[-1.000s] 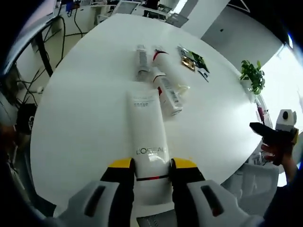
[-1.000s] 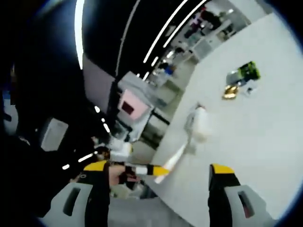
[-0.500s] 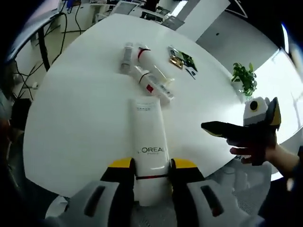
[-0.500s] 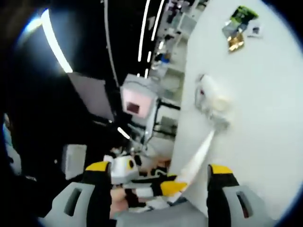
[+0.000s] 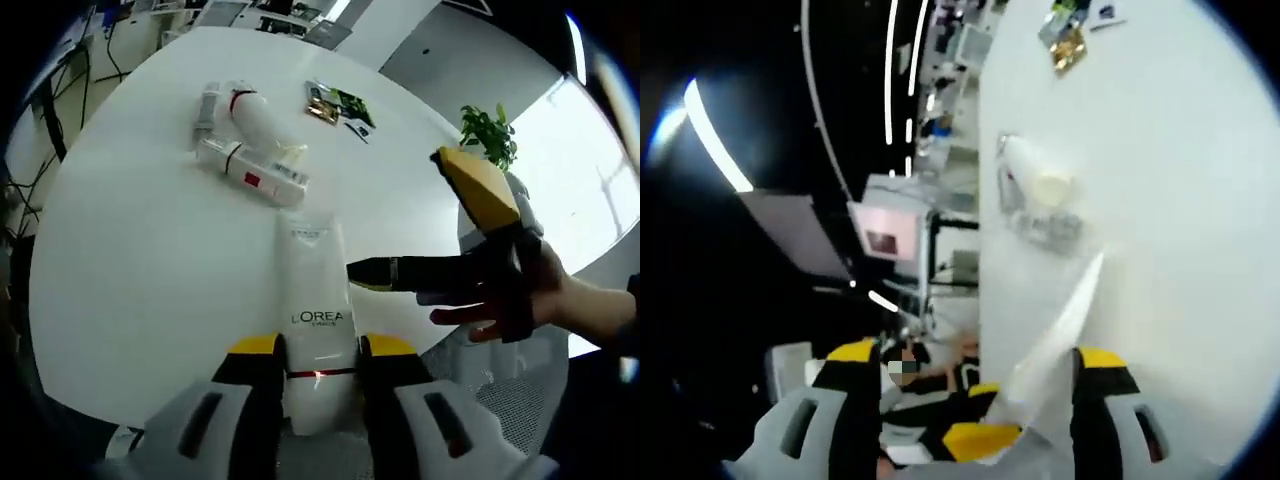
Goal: Arrange the skincare products in the storage area until every visible bottle or jar stands upright without overlapping.
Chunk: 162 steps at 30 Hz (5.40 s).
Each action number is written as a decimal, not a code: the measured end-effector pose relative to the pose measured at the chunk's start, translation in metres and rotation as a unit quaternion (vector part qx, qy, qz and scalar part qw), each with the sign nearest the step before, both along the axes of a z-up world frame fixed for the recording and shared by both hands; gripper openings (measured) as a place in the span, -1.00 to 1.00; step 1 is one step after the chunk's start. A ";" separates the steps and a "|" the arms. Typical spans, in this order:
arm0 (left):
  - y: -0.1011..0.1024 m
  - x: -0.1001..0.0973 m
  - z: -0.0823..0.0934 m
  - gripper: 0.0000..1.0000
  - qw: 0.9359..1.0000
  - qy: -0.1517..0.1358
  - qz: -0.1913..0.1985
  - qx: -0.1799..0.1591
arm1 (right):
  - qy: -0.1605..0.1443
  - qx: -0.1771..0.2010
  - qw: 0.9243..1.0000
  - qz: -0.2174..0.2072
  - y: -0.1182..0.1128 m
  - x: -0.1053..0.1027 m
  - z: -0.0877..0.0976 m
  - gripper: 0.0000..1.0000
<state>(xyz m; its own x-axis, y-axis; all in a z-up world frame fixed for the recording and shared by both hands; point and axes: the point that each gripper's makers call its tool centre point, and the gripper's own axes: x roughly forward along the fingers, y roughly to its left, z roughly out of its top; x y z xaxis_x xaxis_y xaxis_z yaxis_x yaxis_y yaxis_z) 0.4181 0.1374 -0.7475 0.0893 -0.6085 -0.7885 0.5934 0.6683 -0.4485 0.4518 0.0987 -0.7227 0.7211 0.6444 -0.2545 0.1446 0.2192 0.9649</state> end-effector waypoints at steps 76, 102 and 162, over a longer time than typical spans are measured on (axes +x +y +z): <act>-0.080 0.003 0.101 -0.30 0.968 -0.095 -0.110 -0.202 | -0.267 -0.195 0.943 0.040 -0.072 0.018 0.129 -0.94; -0.098 -0.010 0.208 -0.27 0.911 -0.140 -0.184 -0.342 | -0.434 -0.193 0.871 0.122 -0.059 -0.021 0.241 -0.94; -0.144 -0.030 0.251 -0.50 0.846 -0.276 -0.337 -0.308 | -0.534 -0.336 0.760 0.159 -0.080 -0.049 0.297 -0.82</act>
